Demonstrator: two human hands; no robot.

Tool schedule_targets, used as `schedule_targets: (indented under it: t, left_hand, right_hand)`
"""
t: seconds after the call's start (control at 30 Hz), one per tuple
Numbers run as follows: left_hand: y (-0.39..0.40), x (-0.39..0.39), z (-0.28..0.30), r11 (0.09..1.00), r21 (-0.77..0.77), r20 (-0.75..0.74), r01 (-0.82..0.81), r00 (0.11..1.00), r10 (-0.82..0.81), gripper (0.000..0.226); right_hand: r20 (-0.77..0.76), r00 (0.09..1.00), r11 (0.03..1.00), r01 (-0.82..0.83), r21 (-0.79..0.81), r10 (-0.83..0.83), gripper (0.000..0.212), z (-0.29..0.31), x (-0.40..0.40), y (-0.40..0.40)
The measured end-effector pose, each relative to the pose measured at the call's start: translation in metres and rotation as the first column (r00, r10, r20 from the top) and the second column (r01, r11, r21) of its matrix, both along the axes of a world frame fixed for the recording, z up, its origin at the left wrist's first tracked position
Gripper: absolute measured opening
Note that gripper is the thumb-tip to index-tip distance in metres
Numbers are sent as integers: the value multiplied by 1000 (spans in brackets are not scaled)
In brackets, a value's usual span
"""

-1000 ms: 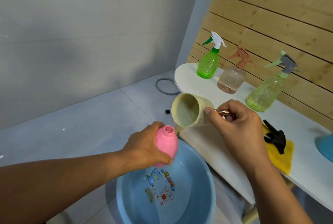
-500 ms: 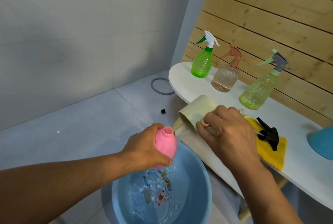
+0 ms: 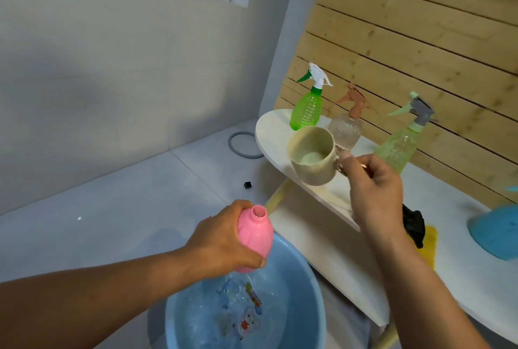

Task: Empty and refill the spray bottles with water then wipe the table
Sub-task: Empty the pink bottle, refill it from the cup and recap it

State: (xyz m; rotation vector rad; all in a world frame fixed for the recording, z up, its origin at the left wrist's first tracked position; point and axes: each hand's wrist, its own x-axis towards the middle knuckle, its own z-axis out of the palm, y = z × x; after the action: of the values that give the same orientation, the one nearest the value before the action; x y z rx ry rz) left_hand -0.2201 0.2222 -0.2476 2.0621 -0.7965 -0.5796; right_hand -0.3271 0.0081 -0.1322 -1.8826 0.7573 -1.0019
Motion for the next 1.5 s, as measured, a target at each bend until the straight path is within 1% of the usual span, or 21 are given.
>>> schedule_targets:
  t: [0.07, 0.13, 0.2, 0.3, 0.4, 0.57, 0.67, 0.93, 1.27, 1.33, 1.37, 1.43, 1.5]
  left_hand:
    - [-2, 5, 4, 1000, -21, -12, 7, 1000, -7, 99]
    - [-4, 11, 8, 999, -34, -24, 18, 1000, -19, 98]
    - [-5, 18, 11, 999, -34, -29, 21, 999, -22, 97]
    - [-9, 27, 15, 999, -28, -15, 25, 1000, -25, 98]
    - [-13, 35, 18, 999, -30, -8, 30, 1000, -30, 97]
    - [-22, 45, 22, 998, -41, -20, 40, 999, -41, 98]
    - [-26, 47, 23, 999, -33, -12, 38, 999, -39, 100]
    - [-32, 48, 21, 999, -20, -13, 47, 999, -47, 97]
    - [-38, 44, 18, 998, -28, 0, 64, 998, -65, 96]
    - [-38, 44, 18, 998, -27, 1, 58, 998, -58, 96]
    - [-38, 44, 18, 998, -27, 1, 60, 998, -60, 96]
    - [-36, 46, 18, 998, -24, 4, 61, 998, -61, 96]
    - [-36, 46, 18, 998, -19, 0, 64, 998, -64, 97]
  right_hand:
    - [44, 999, 965, -9, 263, -3, 30, 7, 19, -15]
    - [47, 999, 902, -27, 432, 7, 26, 6, 41, -29]
    - [45, 998, 856, -57, 513, 39, 21, 0, 64, -39]
    - [21, 998, 820, -58, 569, 56, 18, -13, 97, -47]
    - [4, 998, 793, -47, 608, 56, 21, -28, 126, -52]
    - [-68, 996, 784, -2, 621, 56, 27, -46, 152, -59]
    - [-45, 997, 769, -18, 639, 60, 28, -51, 155, -64]
    - [-125, 981, 754, -31, 656, 150, 28, -45, 155, -71]
    - [-176, 957, 780, -74, 622, 231, 32, -40, 155, -75]
    - [-213, 950, 806, -64, 589, 231, 34, -38, 154, -75]
    - [-255, 942, 837, -47, 545, 219, 40, -37, 152, -76]
    - [-364, 913, 903, -11, 430, 184, 57, -31, 148, -76]
    - [-422, 893, 942, -2, 336, 153, 65, -22, 140, -79]
